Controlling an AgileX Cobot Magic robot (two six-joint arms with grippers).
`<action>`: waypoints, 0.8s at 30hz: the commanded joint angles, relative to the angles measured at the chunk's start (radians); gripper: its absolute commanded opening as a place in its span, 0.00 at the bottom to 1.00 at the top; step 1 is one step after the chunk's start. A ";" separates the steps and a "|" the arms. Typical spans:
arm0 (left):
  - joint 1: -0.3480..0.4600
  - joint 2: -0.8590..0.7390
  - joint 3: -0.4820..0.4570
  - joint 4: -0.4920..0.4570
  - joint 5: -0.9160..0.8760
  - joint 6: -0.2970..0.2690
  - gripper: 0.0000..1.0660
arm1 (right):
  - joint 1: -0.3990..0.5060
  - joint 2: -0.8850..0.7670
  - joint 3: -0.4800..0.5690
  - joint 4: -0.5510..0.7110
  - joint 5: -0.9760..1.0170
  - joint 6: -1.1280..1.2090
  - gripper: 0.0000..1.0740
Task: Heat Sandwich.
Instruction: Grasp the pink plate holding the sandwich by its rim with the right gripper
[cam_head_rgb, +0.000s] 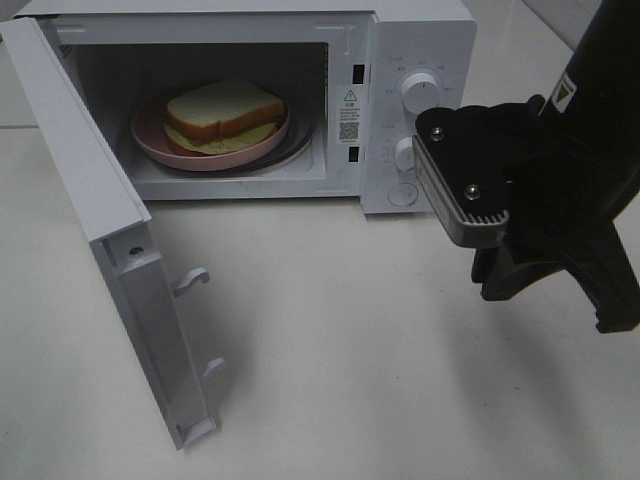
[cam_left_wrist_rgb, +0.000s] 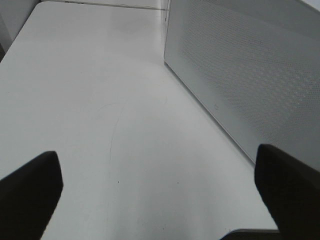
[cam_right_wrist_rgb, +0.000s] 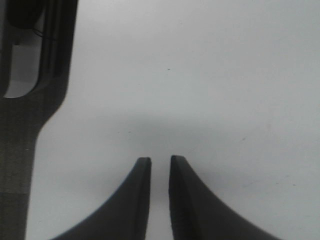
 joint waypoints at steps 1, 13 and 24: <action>0.002 -0.005 0.002 -0.008 -0.013 0.000 0.93 | -0.002 -0.002 -0.003 -0.042 -0.107 -0.029 0.28; 0.002 -0.005 0.002 -0.008 -0.013 0.000 0.93 | -0.002 -0.002 -0.003 -0.102 -0.258 0.090 0.82; 0.002 -0.005 0.002 -0.008 -0.013 0.000 0.93 | 0.021 0.006 -0.003 -0.190 -0.291 0.090 0.88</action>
